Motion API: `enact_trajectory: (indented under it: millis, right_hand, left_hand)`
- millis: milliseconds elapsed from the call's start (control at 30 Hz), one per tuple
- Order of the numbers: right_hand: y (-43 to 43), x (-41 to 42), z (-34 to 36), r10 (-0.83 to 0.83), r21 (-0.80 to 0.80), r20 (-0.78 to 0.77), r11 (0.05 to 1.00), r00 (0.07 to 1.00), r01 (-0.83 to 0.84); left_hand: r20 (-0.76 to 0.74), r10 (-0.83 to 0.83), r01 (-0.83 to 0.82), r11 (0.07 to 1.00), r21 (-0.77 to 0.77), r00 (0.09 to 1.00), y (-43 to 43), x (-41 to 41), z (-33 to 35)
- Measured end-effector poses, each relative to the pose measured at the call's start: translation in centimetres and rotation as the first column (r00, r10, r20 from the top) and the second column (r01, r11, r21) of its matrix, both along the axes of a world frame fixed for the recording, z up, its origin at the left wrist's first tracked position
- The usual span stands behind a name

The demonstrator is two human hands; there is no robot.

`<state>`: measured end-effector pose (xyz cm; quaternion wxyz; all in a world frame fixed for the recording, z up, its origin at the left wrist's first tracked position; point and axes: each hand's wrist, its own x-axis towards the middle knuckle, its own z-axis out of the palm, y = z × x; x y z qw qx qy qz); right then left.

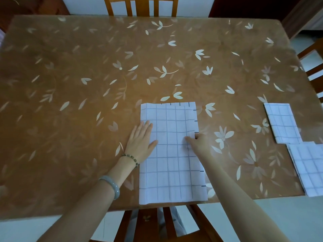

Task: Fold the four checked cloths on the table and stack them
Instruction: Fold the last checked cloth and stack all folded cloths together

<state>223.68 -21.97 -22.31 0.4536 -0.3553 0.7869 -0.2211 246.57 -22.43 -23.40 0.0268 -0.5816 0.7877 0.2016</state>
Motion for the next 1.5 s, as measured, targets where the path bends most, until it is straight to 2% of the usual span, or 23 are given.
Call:
enact_trajectory:
  millis: [100,167,333,433,567,700,933,1033,1167,1300,1500]
  right_hand:
    - [-0.2,0.0,-0.1,0.018,-0.029,-0.044,0.999,0.999,-0.019]
    - [-0.2,0.0,-0.1,0.006,-0.041,-0.074,0.999,0.997,-0.009]
    - [0.2,-0.9,-0.6,-0.101,-0.091,-0.113,0.992,0.988,0.091]
    - [0.4,-1.6,-0.8,-0.089,-0.097,-0.153,0.992,0.984,0.075]
    - [0.3,-1.9,-0.8,-0.084,-0.124,-0.198,0.99,0.977,0.06]
    - [-0.2,-2.1,-0.9,-0.127,-0.158,-0.167,0.982,0.978,0.1]
    - [-0.7,-2.9,-1.2,-0.136,-0.086,-0.142,0.988,0.98,0.125]
    - [-0.9,-3.2,-1.0,-0.107,-0.073,-0.126,0.992,0.986,0.099]
    - [-0.6,-4.3,-0.4,-0.029,-0.036,-0.116,0.999,0.993,0.025]
    - [1.5,-5.7,-0.4,0.024,0.037,-0.066,0.999,0.998,-0.022]
    - [3.7,-5.8,0.1,0.074,0.037,-0.059,0.997,0.996,-0.072]
  left_hand:
    - [0.167,-0.104,0.102,0.995,0.023,0.981,0.4,0.3,-1.8]
    - [0.196,-0.095,0.095,0.995,0.01,0.976,0.6,0.6,-2.7]
    - [0.124,-0.071,0.077,0.996,-0.045,0.99,0.4,0.0,-2.5]
    - [0.045,-0.006,0.008,0.999,-0.048,0.999,-0.4,0.2,-2.0]
    - [0.08,0.009,-0.006,0.999,-0.039,0.997,-1.1,0.6,-2.2]
    - [0.075,-0.001,0.004,0.999,-0.037,0.997,-1.1,0.5,-2.9]
    - [0.079,-0.004,0.008,0.999,-0.044,0.997,-0.7,0.9,-3.7]
    - [0.121,-0.011,0.018,0.998,-0.062,0.993,-0.6,0.9,-4.0]
    - [0.098,0.035,-0.027,0.996,-0.083,0.995,-0.1,0.8,-3.5]
    - [0.135,-0.028,0.044,0.992,-0.115,0.99,1.8,1.3,-3.1]
    - [0.173,-0.067,0.077,0.996,-0.051,0.983,4.7,1.7,-3.4]
